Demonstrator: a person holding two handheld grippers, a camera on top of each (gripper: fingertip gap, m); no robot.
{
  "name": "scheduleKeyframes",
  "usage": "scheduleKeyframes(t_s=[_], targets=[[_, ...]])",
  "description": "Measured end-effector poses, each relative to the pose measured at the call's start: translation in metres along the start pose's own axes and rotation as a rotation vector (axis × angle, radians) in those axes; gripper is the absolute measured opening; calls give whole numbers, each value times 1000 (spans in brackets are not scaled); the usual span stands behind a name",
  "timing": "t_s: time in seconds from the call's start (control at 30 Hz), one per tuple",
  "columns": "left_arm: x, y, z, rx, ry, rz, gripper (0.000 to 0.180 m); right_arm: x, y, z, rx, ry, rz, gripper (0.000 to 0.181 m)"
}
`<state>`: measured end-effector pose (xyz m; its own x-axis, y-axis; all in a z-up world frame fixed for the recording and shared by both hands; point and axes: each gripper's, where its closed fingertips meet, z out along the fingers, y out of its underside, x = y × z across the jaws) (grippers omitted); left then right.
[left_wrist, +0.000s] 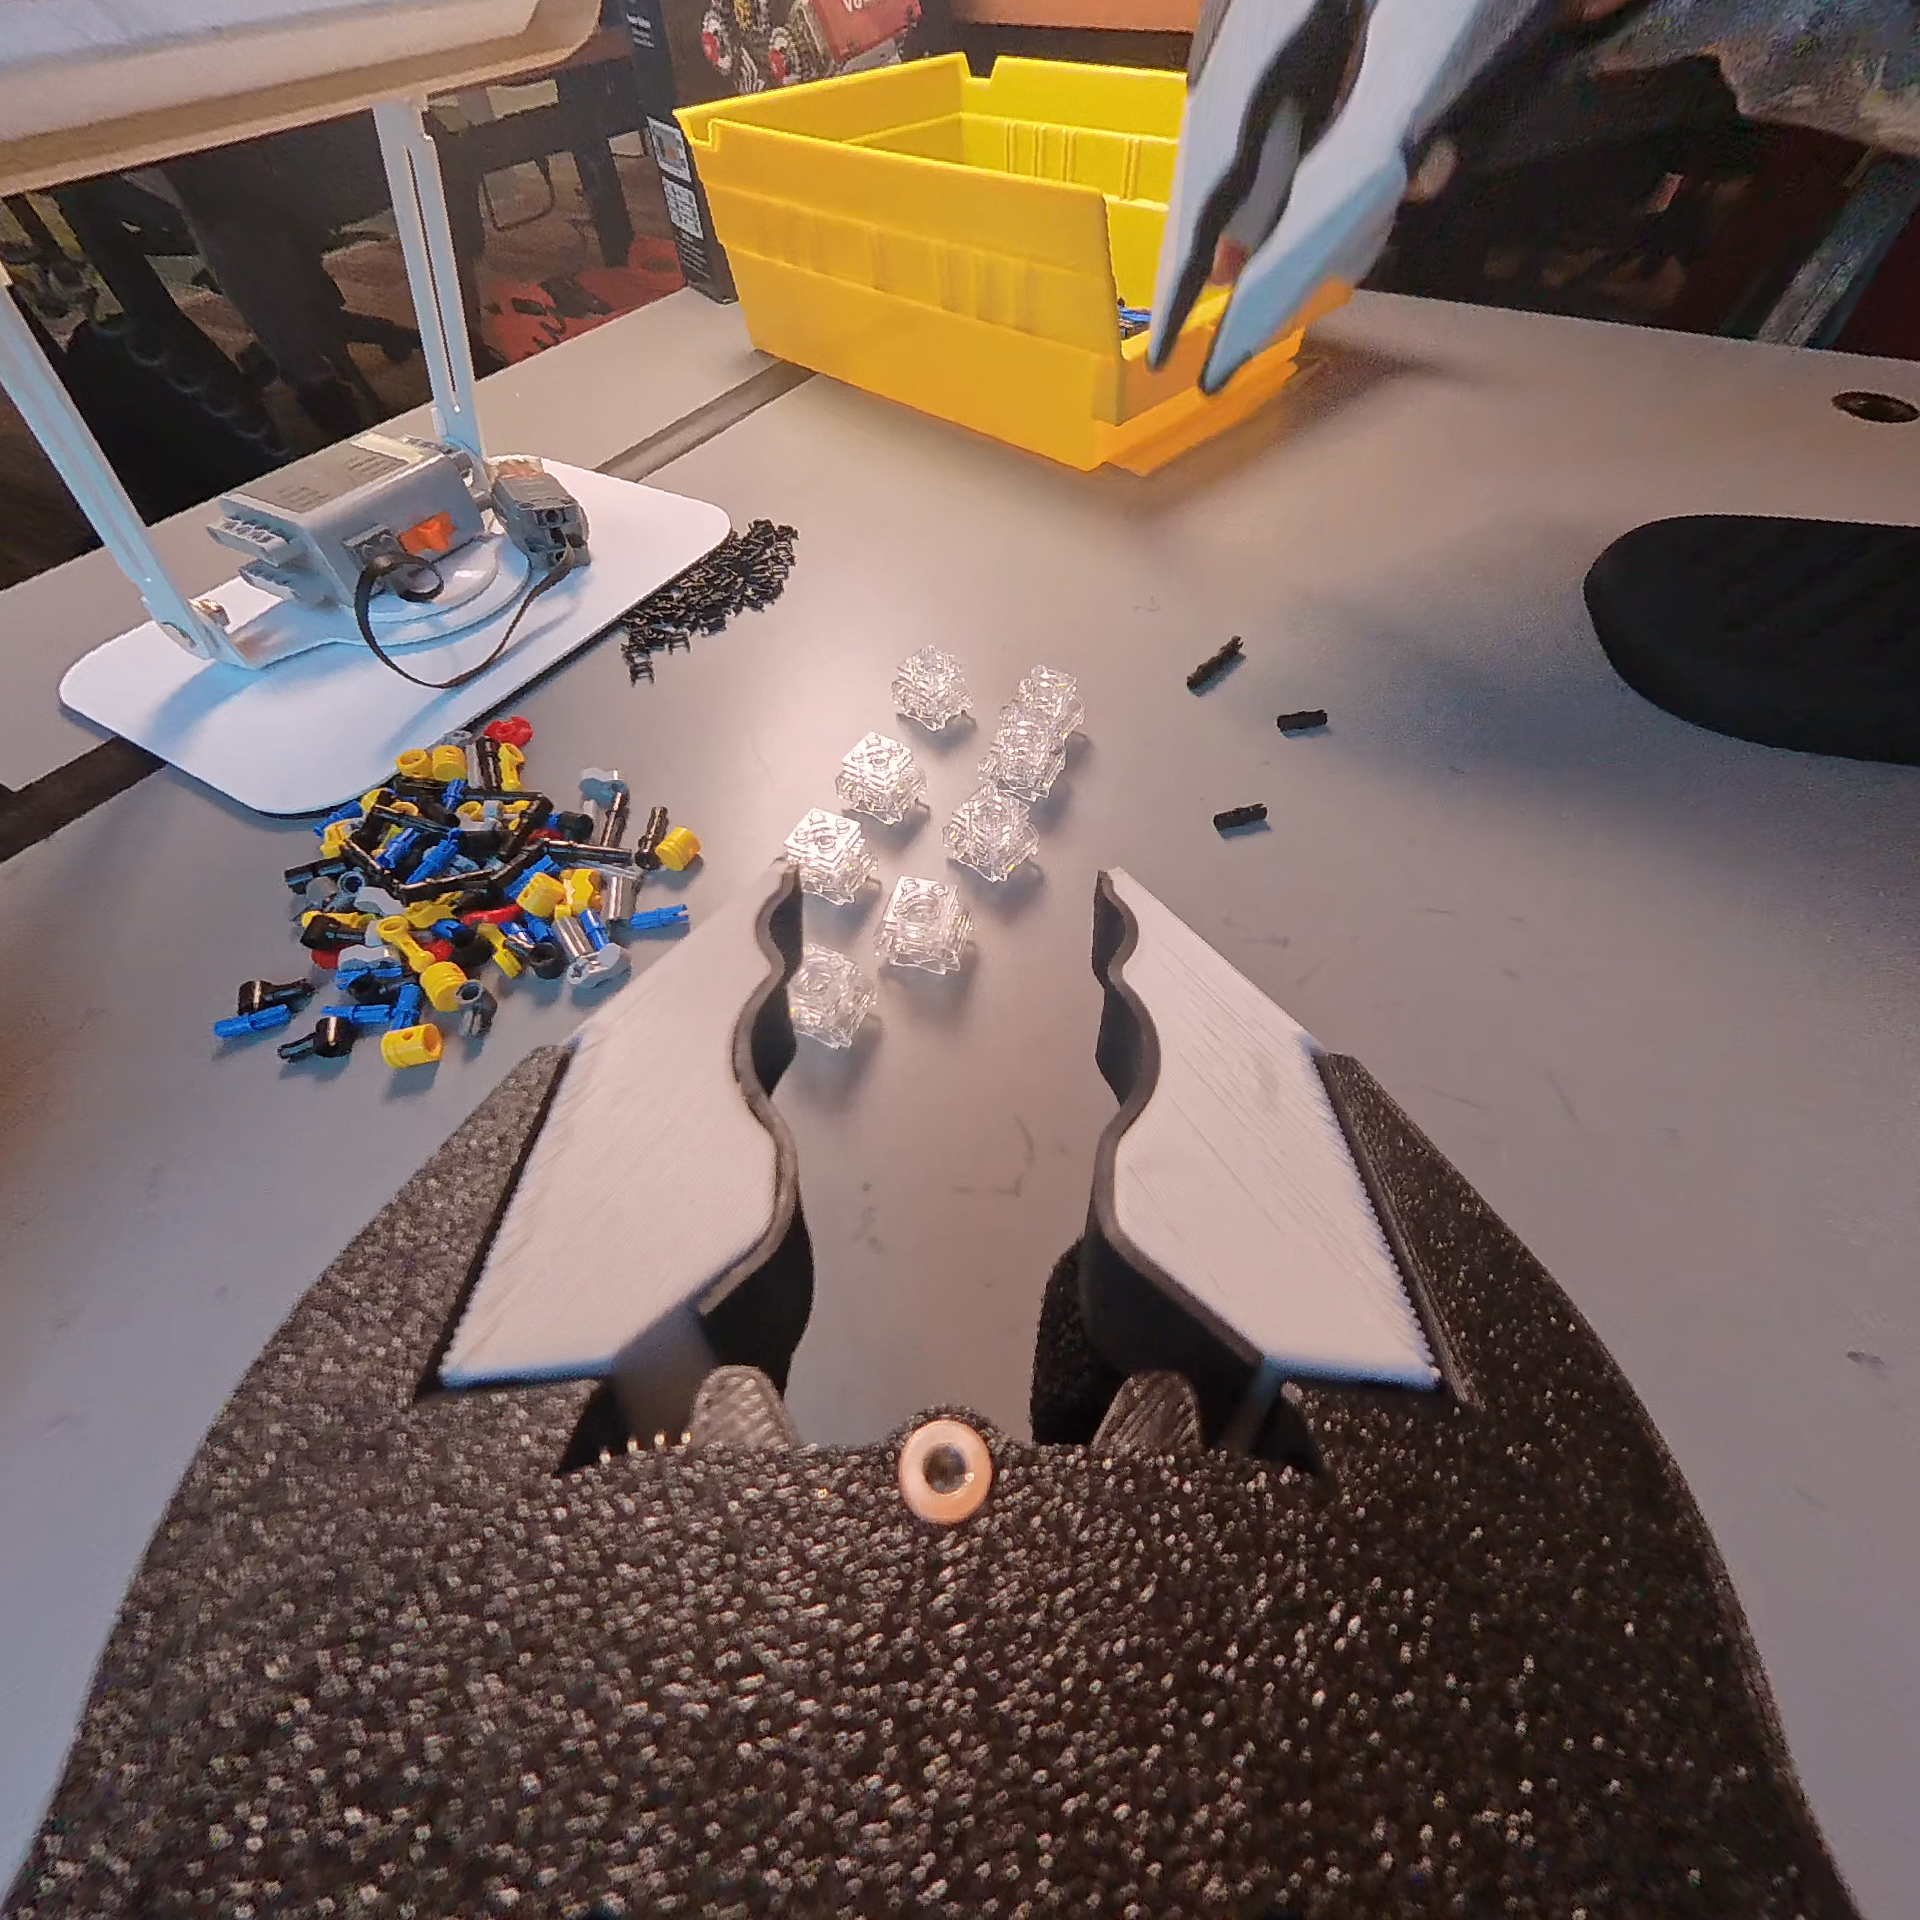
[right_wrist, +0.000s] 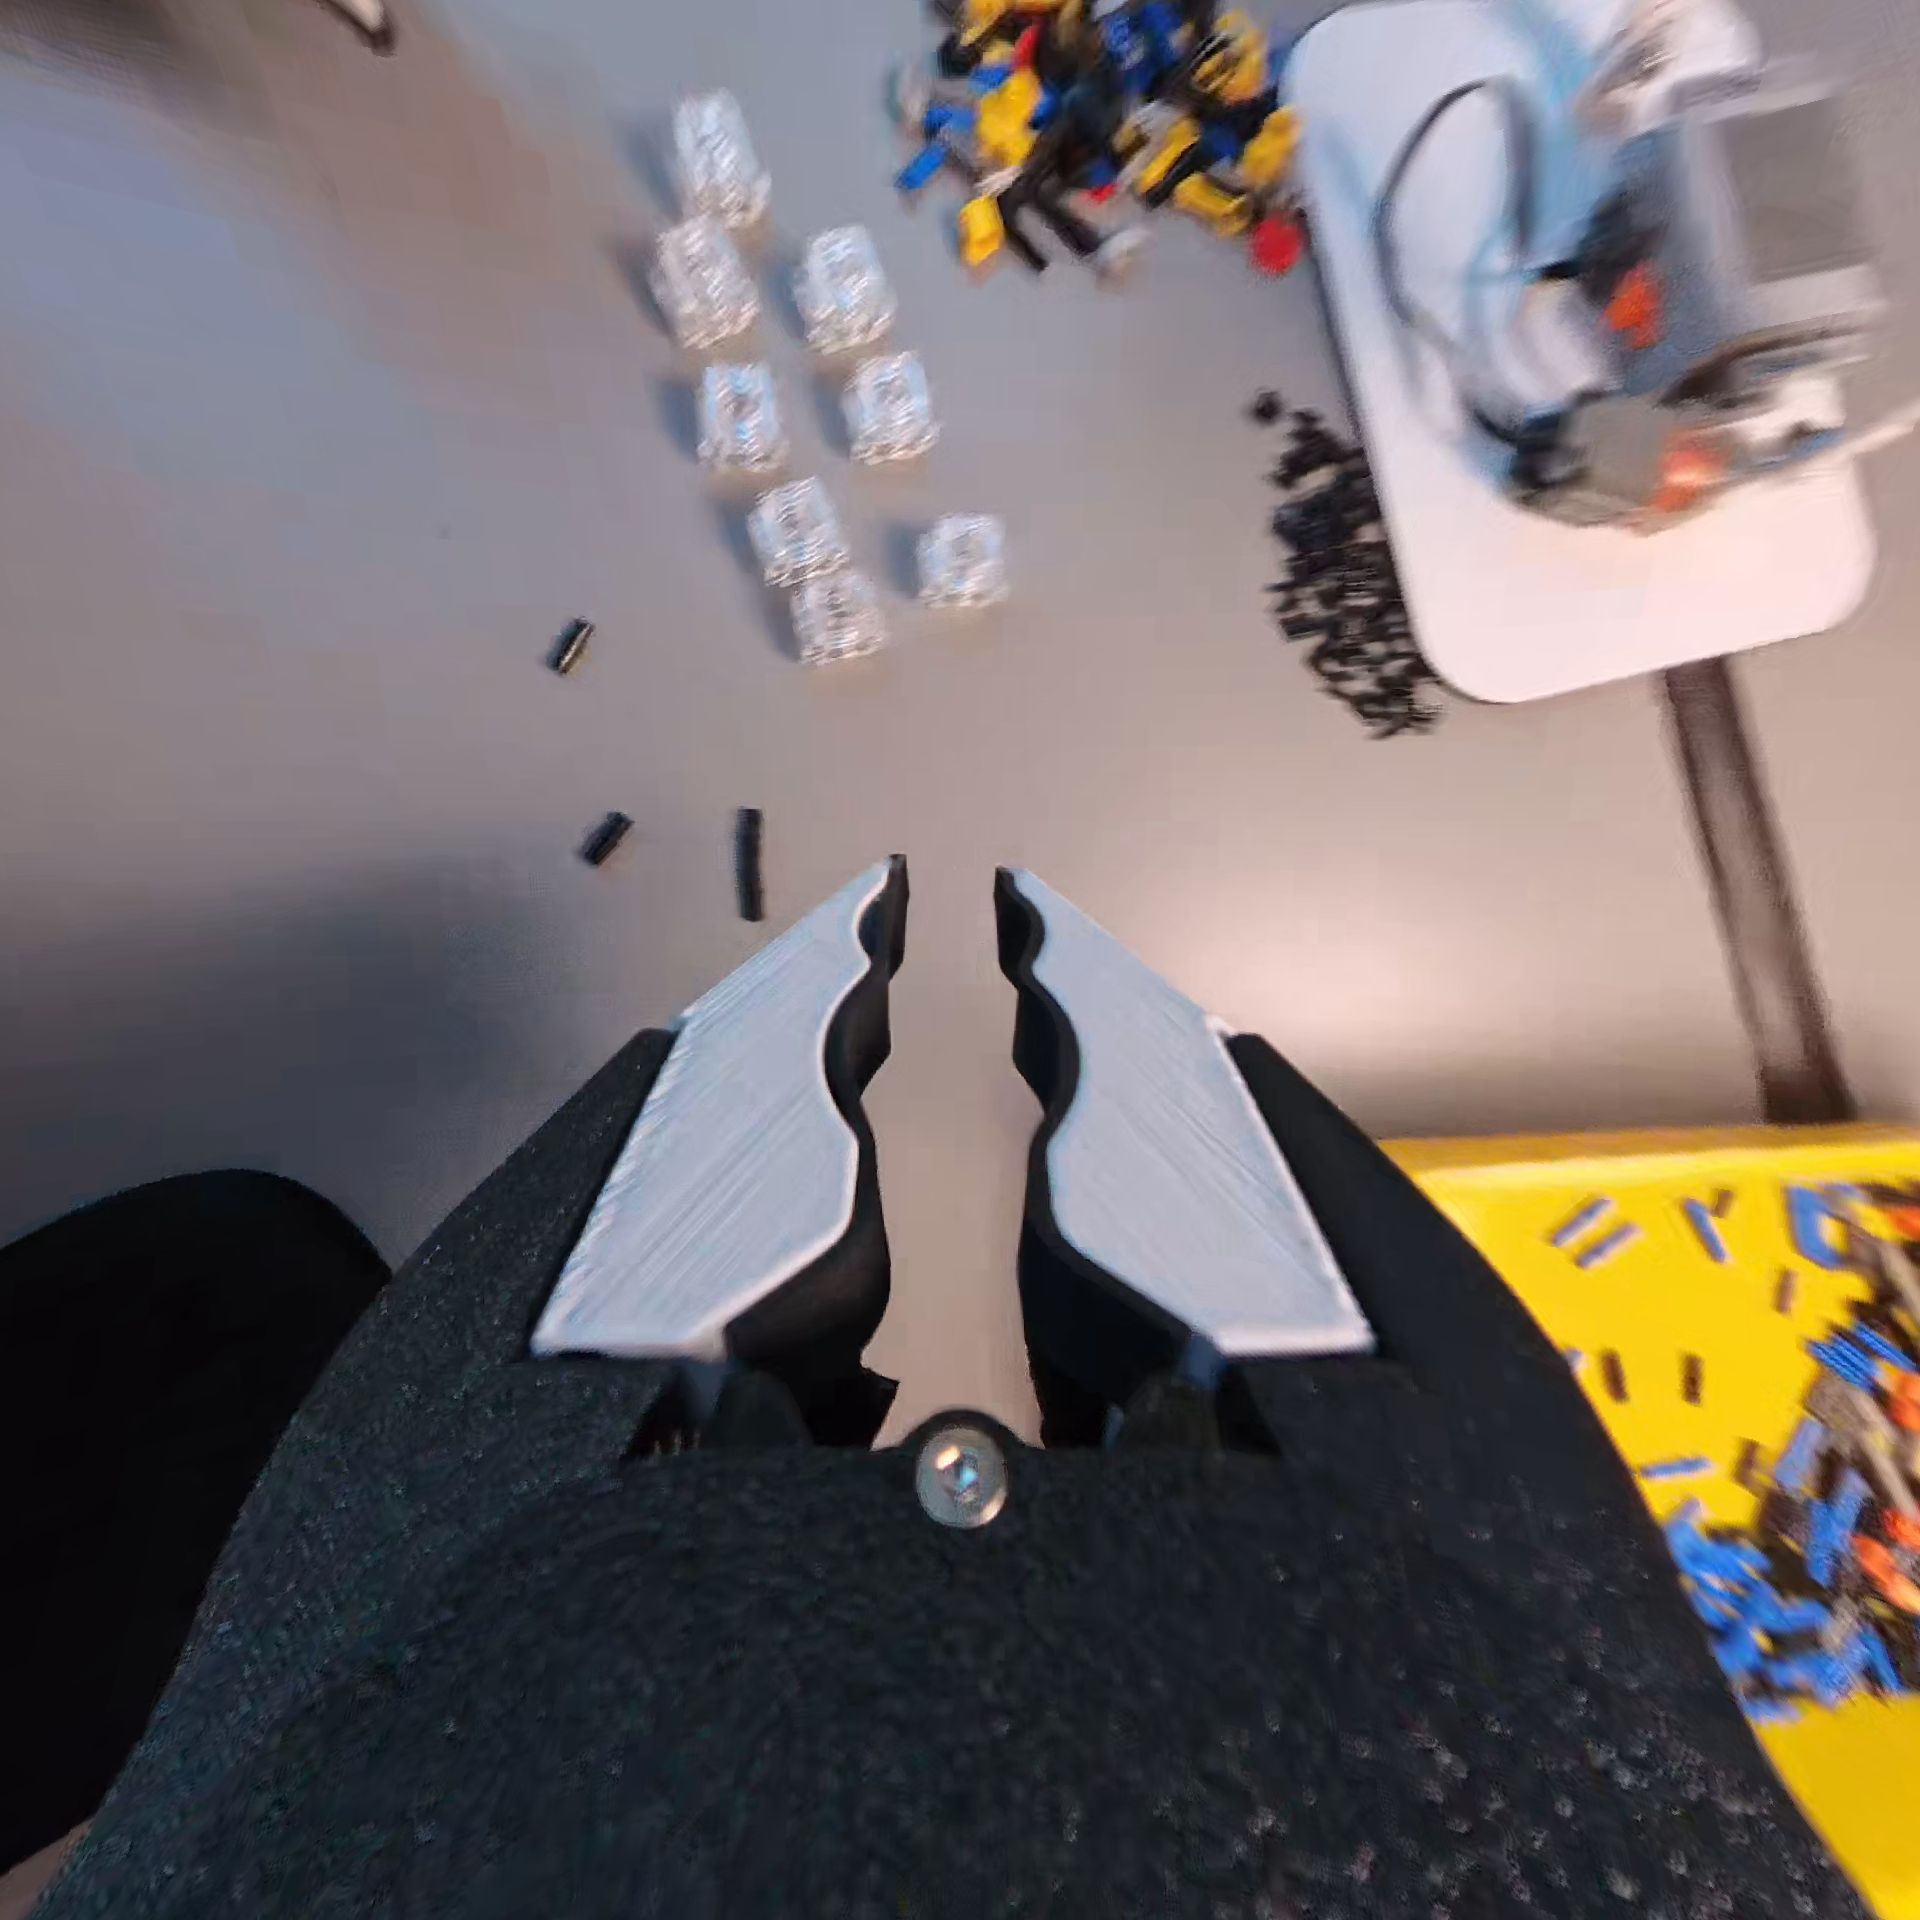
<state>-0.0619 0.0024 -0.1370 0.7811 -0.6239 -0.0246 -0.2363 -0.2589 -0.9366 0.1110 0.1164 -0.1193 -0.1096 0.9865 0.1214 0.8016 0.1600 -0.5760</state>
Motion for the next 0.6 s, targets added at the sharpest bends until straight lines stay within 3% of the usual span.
scheduleKeyframes(t_s=[0.1, 0.23, 0.43, 0.6], targets=[[-1, 0, 1, 4, 1, -11, 54, 51, 4, -54, 10, 151, 59, 19], [-1, 0, 2, 8, 2, -24, 54, 114, 69, -90, -259, 274, 56, 19], [-4, -1, 2, 17, -8, -37, 54, 146, 172, -83, -671, 172, 89, 19], [-7, 3, 3, 6, -15, -45, 54, 145, 214, -65, -861, 57, 141, 18]])
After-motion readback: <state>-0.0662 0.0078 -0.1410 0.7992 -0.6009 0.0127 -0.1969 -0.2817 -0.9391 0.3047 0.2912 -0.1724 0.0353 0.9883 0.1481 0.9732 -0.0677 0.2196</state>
